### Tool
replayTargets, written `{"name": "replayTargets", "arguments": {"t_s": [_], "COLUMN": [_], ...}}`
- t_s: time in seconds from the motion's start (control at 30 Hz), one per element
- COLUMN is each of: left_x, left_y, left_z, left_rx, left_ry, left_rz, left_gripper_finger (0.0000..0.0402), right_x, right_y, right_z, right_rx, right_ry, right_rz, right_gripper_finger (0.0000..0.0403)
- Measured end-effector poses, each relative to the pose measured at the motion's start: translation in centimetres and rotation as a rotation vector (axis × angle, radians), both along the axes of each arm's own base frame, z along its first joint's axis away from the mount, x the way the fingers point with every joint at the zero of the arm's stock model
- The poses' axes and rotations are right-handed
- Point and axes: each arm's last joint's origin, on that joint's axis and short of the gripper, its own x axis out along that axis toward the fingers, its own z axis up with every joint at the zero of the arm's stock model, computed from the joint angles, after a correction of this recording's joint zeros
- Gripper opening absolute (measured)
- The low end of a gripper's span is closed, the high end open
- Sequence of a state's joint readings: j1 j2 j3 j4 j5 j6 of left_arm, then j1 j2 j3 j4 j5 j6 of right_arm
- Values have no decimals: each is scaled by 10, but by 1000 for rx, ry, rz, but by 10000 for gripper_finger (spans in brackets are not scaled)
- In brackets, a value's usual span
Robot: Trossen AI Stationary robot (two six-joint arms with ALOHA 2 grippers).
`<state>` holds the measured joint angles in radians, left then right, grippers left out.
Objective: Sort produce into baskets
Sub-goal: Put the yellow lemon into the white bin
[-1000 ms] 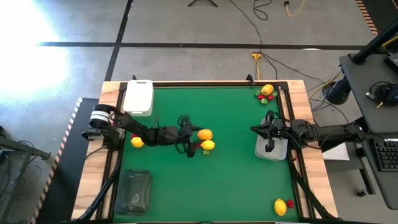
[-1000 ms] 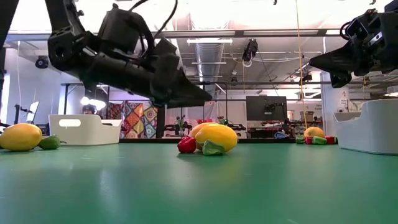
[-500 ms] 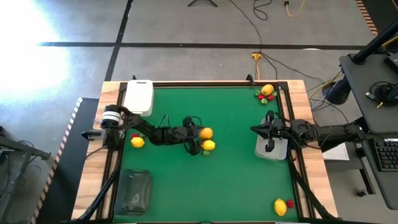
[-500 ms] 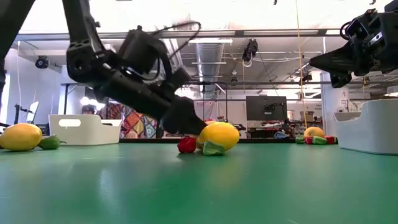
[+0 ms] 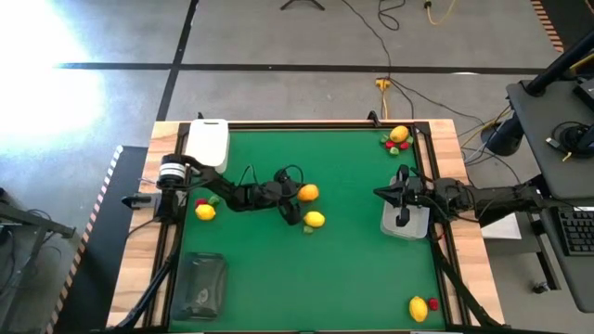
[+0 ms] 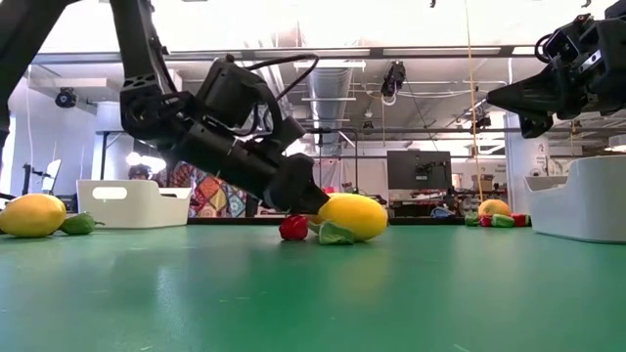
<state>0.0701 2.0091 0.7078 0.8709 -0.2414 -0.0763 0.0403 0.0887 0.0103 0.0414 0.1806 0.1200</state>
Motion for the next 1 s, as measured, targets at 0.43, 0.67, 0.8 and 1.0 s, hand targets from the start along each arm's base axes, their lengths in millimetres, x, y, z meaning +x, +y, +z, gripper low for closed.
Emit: {"name": "replayTargets", "arguments": {"t_s": [0.43, 0.67, 0.8, 1.0], "left_x": [1, -3, -3, -4], "left_y": [-1, 7, 8, 15], "left_z": [0, 1, 1, 13], "left_rx": [-49, -94, -92, -53], "left_ry": [-60, -108, -111, -138], "left_rz": [30, 182, 182, 232], "left_gripper_finger": [295, 270, 229, 201], "right_x": [0, 0, 0, 0], "right_y": [0, 0, 0, 3], "right_z": [0, 0, 5, 10], "right_rx": [0, 0, 48, 323], "right_ry": [0, -2, -55, -121], "right_rz": [0, -3, -5, 101], "right_gripper_finger": [9, 9, 9, 9]}}
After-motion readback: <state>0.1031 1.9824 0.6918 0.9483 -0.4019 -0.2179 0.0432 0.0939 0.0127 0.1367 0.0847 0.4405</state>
